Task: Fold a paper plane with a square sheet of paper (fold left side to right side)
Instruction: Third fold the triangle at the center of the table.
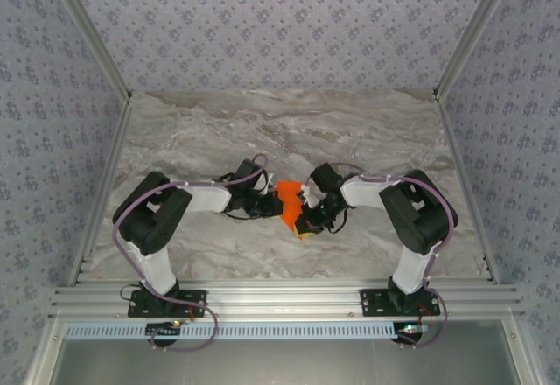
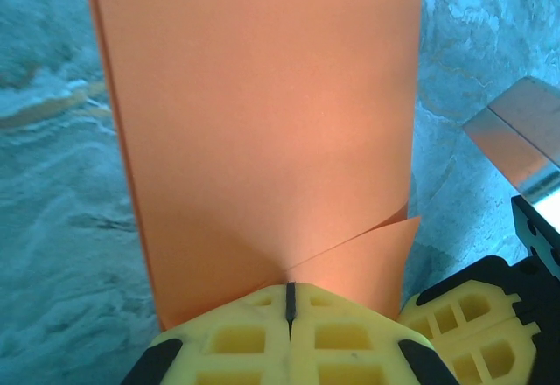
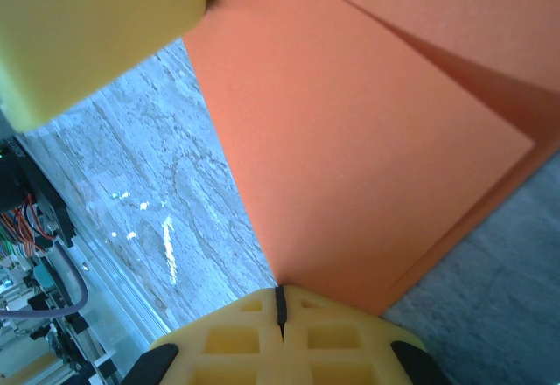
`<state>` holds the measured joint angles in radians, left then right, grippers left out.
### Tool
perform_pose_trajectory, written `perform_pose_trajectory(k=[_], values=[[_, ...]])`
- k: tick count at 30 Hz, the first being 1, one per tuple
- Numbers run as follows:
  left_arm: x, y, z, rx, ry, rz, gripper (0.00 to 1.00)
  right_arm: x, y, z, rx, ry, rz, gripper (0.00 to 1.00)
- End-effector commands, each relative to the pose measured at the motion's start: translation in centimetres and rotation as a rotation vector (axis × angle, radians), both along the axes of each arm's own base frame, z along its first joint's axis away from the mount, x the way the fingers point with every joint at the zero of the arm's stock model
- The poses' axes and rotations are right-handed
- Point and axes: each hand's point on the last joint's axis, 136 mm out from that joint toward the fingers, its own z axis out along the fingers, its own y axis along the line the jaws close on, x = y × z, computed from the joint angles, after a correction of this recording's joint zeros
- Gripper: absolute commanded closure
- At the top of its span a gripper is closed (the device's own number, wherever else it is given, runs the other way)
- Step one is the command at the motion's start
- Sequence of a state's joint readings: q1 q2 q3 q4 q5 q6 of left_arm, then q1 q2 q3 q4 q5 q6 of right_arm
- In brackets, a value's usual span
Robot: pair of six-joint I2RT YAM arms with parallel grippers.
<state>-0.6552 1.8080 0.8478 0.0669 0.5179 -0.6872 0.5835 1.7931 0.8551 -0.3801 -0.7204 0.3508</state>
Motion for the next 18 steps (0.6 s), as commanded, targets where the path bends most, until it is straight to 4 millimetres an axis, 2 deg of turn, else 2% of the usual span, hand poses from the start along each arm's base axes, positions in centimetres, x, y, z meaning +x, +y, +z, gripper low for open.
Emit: perform_pose_trajectory(k=[1,13,15,18], values=[[1.6,3.6,-2.0,0.128,-0.028,0.079,0.98,-4.2,-5.8,-5.8,-0.338,0.092,0.031,1.0],[4.2,5.8,-2.3,0.129,-0.026,0.118,0.98,-4.0,-5.7,-5.4,-0.331,0.082,0.042,1.0],[4.9,6.1,-1.8,0.125,-0.038,0.121,0.98,-4.0,-5.8,-5.3,-0.332,0.08,0.043,1.0],[5.6,6.4,0.2,0.108,-0.078,0.122,0.98,-3.8,-5.7,-5.2,-0.326,0.075,0.04,1.0]])
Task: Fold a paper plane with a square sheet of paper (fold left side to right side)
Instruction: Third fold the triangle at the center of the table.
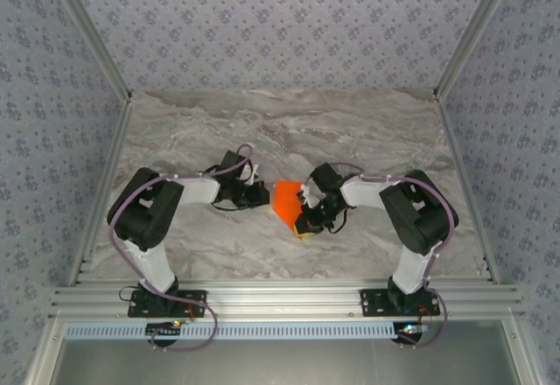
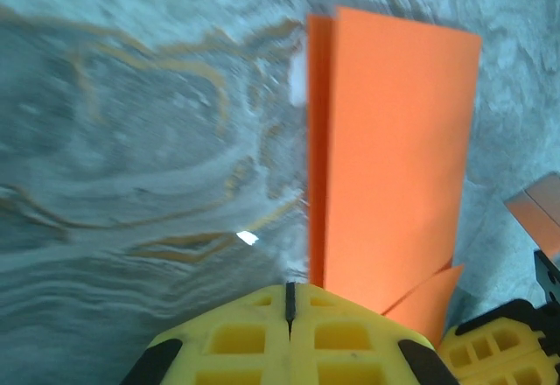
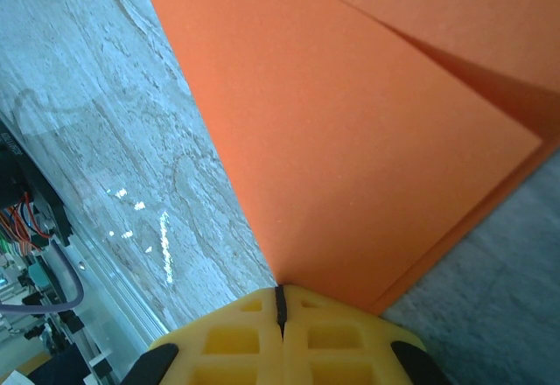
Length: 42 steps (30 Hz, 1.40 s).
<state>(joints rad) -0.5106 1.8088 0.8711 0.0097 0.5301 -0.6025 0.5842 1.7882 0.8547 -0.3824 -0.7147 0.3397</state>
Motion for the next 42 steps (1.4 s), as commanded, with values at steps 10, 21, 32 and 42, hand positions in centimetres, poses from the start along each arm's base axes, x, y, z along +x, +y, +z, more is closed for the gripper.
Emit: perform_pose_trajectory(k=[10,21,32,42], values=[[-1.9,-1.8,5.3,-0.04,-0.114,-0.06,0.96,-2.4,-4.8,-4.0,-0.299,0.035,0.028,1.0],[-4.8,-7.1,1.3,-0.035,-0.027,-0.157,0.95,-2.4,-4.5,-3.8,-0.288,0.029,0.03,1.0],[-5.2,-5.4,-3.0,0.085,0.049,-0.112,0.97,-2.2,-4.8,-1.4,-0.282,-0.029,0.028,1.0],[-5.3,-5.0,-3.1,0.097,0.073,-0.078,0.97,-1.1,-3.2,3.9,-0.152,-0.122,-0.049,1.0]])
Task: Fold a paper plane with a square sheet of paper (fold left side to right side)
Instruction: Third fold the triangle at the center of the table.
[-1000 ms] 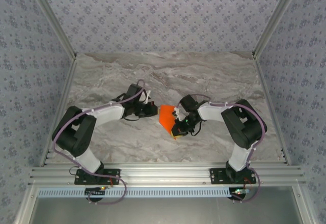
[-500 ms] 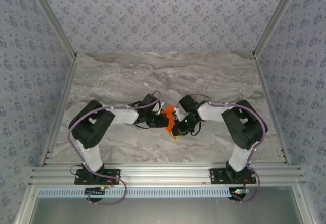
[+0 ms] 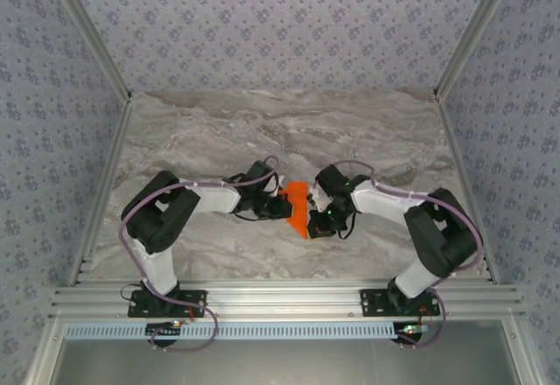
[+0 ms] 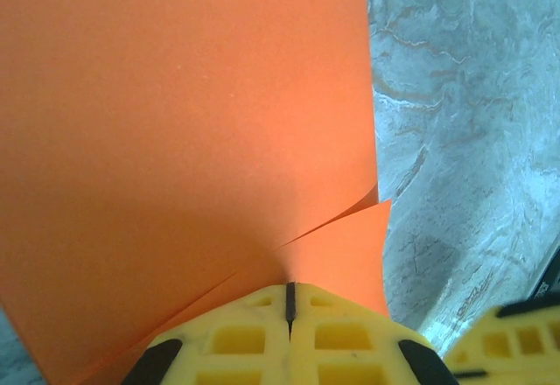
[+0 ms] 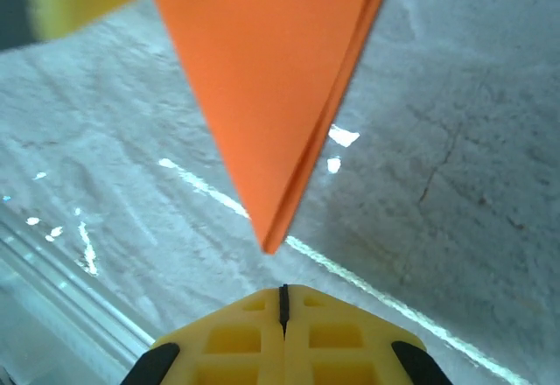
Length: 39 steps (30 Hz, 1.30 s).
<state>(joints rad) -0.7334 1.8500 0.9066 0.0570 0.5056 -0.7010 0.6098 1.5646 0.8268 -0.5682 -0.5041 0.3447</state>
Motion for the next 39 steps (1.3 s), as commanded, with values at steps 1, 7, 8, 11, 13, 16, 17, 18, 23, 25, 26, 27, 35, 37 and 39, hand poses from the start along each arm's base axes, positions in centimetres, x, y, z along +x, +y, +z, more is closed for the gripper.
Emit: perform_pose_trajectory(k=[1,7,8,11,13,16,17,18,23,25,26,27,35,37,39], values=[[-0.4,2.0,-3.1,0.118,0.047,0.06,0.97,0.2,0.9,1.5,0.049,-0.005,-0.042,1.0],[-0.3,1.9,-3.1,0.114,0.054,0.072,0.98,1.2,4.1,1.4,0.138,0.003,-0.103,1.0],[-0.3,1.9,-3.2,0.114,0.056,0.073,0.98,1.4,4.3,1.1,0.133,0.003,-0.111,1.0],[-0.3,1.9,-3.2,0.113,0.056,0.073,0.98,1.9,4.2,0.1,0.108,0.002,-0.145,1.0],[-0.4,1.9,-3.3,0.114,0.058,0.072,0.98,2.2,3.9,-0.5,0.084,0.003,-0.162,1.0],[-0.3,1.9,-3.2,0.115,0.056,0.073,0.98,1.8,3.5,-1.7,0.048,0.037,-0.169,1.0],[-0.3,2.0,-3.2,0.117,0.055,0.072,0.98,1.6,3.4,-1.9,0.042,0.052,-0.166,1.0],[-0.3,2.0,-3.3,0.119,0.056,0.073,0.98,1.4,3.3,-2.2,0.033,0.061,-0.163,1.0],[-0.3,2.1,-3.4,0.125,0.056,0.074,0.98,0.4,1.8,-3.3,-0.036,0.086,-0.157,1.0],[-0.3,2.2,-3.3,0.131,0.053,0.074,0.98,0.1,1.4,-3.5,-0.047,0.094,-0.158,1.0],[-0.3,2.3,-3.4,0.134,0.053,0.075,0.98,-0.1,1.0,-3.7,-0.057,0.1,-0.164,1.0],[-0.3,2.3,-3.4,0.138,0.051,0.074,0.98,-0.3,0.7,-3.8,-0.064,0.104,-0.164,1.0],[0.0,2.8,-3.6,0.154,0.05,0.086,0.98,-1.3,-1.1,-4.0,-0.04,0.133,-0.227,1.0],[0.1,2.9,-3.7,0.158,0.052,0.091,0.98,-1.5,-1.7,-4.1,-0.044,0.139,-0.239,1.0],[0.1,3.1,-3.8,0.162,0.054,0.094,0.98,-1.8,-2.2,-4.3,-0.045,0.146,-0.248,1.0]])
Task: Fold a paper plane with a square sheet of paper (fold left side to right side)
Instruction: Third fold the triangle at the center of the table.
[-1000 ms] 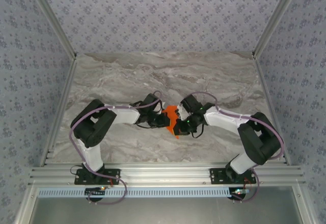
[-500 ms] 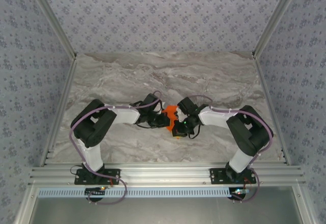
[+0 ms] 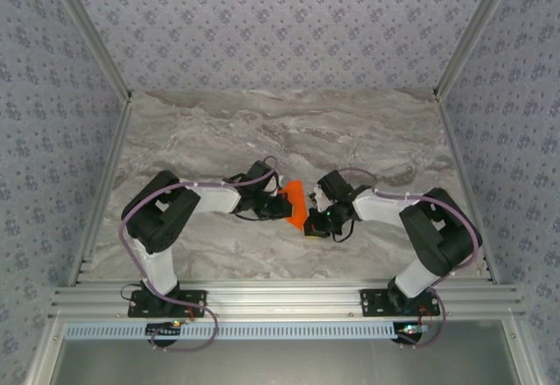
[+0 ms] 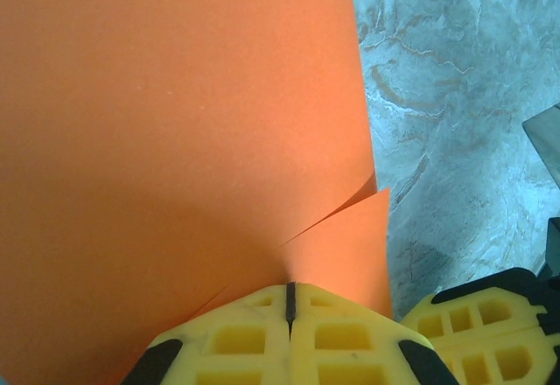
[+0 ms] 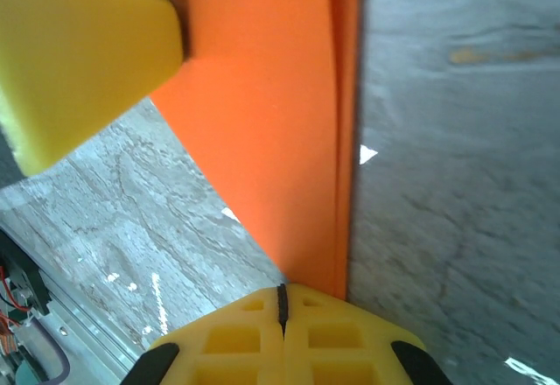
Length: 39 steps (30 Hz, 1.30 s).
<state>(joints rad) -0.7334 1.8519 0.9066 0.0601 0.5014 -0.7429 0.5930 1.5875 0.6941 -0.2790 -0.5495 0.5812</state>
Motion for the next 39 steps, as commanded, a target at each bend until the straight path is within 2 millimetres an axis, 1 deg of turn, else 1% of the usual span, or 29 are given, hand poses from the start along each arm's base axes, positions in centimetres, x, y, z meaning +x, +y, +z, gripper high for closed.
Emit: perform_pose_trajectory(k=[1,6,9,13,16,17,21,25,27,29,33,36,39], values=[[0.1,3.2,-3.8,0.163,0.031,0.062,0.98,-3.1,-3.5,-2.2,-0.122,0.125,-0.041,1.0],[0.2,3.2,-3.8,0.165,0.028,0.062,0.98,-3.6,-4.9,-2.4,-0.125,0.14,-0.075,1.0],[0.2,3.2,-3.7,0.164,0.031,0.063,0.98,-3.4,-5.1,-1.6,-0.115,0.122,-0.081,1.0],[0.2,3.1,-3.5,0.157,0.029,0.063,0.98,-2.1,-3.9,1.0,-0.072,0.047,-0.057,1.0],[0.2,3.0,-3.3,0.154,0.027,0.063,0.98,-1.1,-2.4,2.7,-0.029,-0.004,-0.037,1.0],[0.3,3.0,-3.3,0.153,0.027,0.063,0.98,-0.7,-1.8,3.0,-0.015,-0.016,-0.036,1.0],[0.2,3.0,-3.2,0.149,0.026,0.062,0.98,0.7,-0.1,2.8,0.018,-0.03,-0.034,1.0],[0.2,2.9,-3.2,0.146,0.027,0.06,0.98,2.3,0.9,1.9,0.013,-0.035,-0.037,1.0],[0.2,2.9,-3.2,0.145,0.026,0.061,0.98,2.4,1.0,1.2,-0.003,-0.021,-0.029,1.0],[0.2,2.9,-3.2,0.147,0.026,0.06,0.98,2.0,0.5,0.3,-0.035,0.007,-0.02,1.0],[0.3,3.0,-3.0,0.148,0.022,0.062,0.98,0.0,-1.7,-1.1,-0.103,0.052,-0.028,1.0],[0.3,3.1,-3.0,0.152,0.02,0.06,0.98,-1.6,-3.5,-1.8,-0.145,0.082,-0.035,1.0],[0.3,3.0,-3.0,0.15,0.017,0.058,0.98,-2.7,-4.7,-1.9,-0.16,0.099,-0.044,1.0]])
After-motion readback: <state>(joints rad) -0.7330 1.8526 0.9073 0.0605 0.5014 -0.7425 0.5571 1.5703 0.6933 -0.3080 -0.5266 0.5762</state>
